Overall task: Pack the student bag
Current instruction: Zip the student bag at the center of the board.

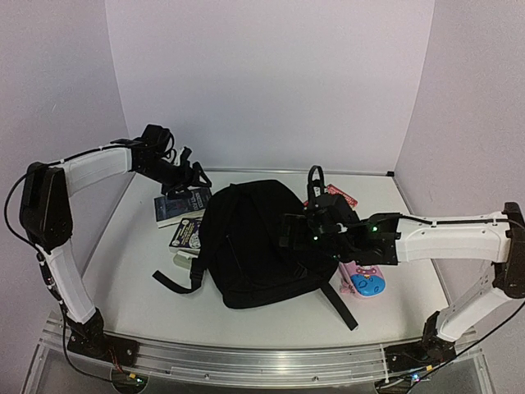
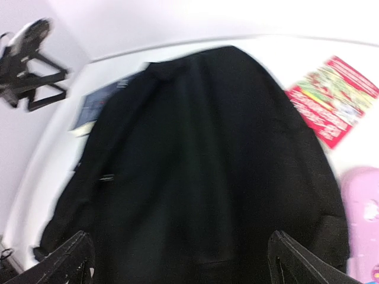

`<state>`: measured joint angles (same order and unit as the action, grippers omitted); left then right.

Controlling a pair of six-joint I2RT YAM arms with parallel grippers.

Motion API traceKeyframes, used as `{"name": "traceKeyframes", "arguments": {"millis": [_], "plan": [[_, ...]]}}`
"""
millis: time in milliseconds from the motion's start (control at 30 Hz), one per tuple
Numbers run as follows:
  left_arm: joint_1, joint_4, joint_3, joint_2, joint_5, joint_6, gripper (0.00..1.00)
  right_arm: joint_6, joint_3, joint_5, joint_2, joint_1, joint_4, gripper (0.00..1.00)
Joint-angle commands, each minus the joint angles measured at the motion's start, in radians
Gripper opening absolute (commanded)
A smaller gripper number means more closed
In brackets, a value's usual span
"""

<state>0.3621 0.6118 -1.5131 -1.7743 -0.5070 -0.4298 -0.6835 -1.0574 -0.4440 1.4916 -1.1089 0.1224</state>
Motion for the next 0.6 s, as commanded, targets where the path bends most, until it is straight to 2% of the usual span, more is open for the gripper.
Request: {"name": "traceKeyframes", "arguments": {"millis": [0,133,233,333,467,500,567], "plan": [[0.005,-0.032,-0.015,-0.095,-0.081,-0.031,0.81,-0.039,0.071,0.040,-0.090,0.085,0.051,0.98],[0.003,-0.030,-0.035,-0.160,-0.052,-0.033,0.79,-0.069,0.121,0.044,-0.131,0.137,0.051,0.98],[0.003,-0.050,-0.045,-0.200,-0.088,-0.046,0.68,-0.077,0.140,0.048,-0.149,0.154,0.051,0.98],[0.003,-0.083,-0.045,-0.216,-0.129,-0.062,0.44,-0.083,0.148,0.045,-0.153,0.157,0.053,0.98],[0.004,-0.165,-0.022,-0.183,-0.207,-0.081,0.05,-0.110,0.157,0.043,-0.156,0.159,0.059,0.98],[0.005,-0.202,-0.010,-0.153,-0.225,-0.084,0.01,-0.121,0.158,0.043,-0.157,0.158,0.062,0.98],[0.005,-0.282,0.024,-0.076,-0.251,-0.088,0.00,-0.143,0.158,0.042,-0.162,0.159,0.065,0.98]]}}
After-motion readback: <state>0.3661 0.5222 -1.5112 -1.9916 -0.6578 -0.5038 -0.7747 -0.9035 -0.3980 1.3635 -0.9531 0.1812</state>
